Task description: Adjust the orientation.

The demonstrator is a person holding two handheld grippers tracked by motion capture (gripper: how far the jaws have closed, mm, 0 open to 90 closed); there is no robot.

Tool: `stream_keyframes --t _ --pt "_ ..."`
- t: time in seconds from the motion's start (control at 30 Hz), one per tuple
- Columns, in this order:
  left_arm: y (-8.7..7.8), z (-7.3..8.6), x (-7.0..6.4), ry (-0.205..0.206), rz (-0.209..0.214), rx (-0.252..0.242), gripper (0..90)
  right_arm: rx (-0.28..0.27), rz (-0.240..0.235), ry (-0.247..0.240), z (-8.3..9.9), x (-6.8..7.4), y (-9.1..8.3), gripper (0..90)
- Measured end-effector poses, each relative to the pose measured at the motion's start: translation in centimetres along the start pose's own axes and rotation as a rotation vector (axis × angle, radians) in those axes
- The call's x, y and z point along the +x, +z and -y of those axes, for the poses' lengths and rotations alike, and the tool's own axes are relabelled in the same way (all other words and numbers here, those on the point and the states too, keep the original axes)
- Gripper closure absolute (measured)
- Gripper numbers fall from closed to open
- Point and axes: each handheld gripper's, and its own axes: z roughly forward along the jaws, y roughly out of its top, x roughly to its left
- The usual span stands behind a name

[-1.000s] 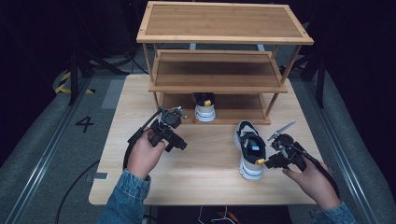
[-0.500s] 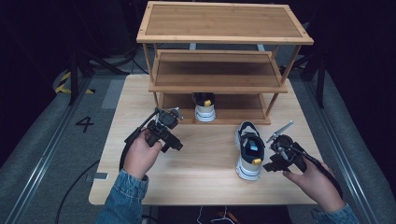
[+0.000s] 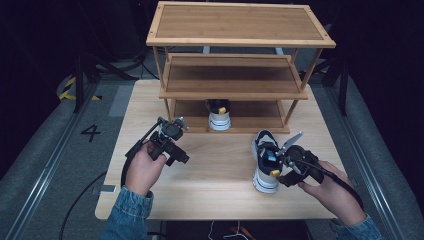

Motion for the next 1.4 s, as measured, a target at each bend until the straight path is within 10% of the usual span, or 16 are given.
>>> stream_keyframes --t 0.43,0.87,1.4 --pt "-0.3 2.3 1.0 -0.056 -0.012 0.012 17.0 -0.016 -0.042 -0.051 -2.1 0.3 1.2 33.7" --pt "-0.5 4.0 1.6 -0.093 -0.017 0.017 16.9 0.062 -0.187 -0.036 -3.7 0.0 3.3 54.2" --pt "-0.7 4.3 1.9 -0.112 -0.011 0.004 17.1 0.075 -0.23 -0.093 -4.1 0.2 3.1 69.2"
